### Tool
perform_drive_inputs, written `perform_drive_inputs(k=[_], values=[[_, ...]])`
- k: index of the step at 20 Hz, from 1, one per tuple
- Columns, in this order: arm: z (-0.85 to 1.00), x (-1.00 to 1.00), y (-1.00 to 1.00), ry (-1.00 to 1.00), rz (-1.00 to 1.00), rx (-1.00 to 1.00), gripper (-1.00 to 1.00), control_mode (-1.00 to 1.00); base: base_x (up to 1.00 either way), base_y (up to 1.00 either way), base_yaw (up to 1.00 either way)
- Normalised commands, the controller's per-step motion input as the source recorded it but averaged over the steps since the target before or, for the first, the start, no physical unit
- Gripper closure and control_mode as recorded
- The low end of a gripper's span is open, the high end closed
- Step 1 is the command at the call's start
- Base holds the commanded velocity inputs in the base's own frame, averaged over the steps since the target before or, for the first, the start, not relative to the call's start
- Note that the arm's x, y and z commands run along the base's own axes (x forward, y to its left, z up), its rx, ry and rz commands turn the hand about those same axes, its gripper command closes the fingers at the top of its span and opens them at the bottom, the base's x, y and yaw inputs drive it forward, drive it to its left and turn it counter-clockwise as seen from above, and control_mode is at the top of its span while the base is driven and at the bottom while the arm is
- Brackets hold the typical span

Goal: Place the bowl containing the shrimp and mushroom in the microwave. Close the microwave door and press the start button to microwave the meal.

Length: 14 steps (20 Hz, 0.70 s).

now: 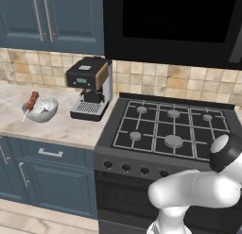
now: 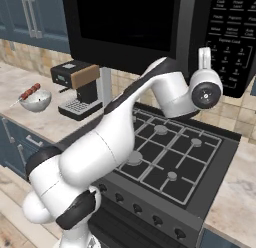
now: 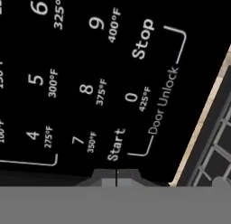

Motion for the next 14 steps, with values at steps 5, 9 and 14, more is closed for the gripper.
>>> perform_drive_inputs(k=[5, 9, 14], values=[[-0.08, 0.29, -0.28, 0.0, 0.0, 0.01, 1.0, -1.0, 0.0, 0.0, 0.0], [-0.03, 0.31, -0.29, 0.0, 0.0, 0.02, 1.0, -1.0, 0.0, 0.0, 0.0], [-0.09, 0.34, -0.23, -0.01, 0.0, 0.02, 1.0, -1.0, 0.0, 0.0, 0.0]])
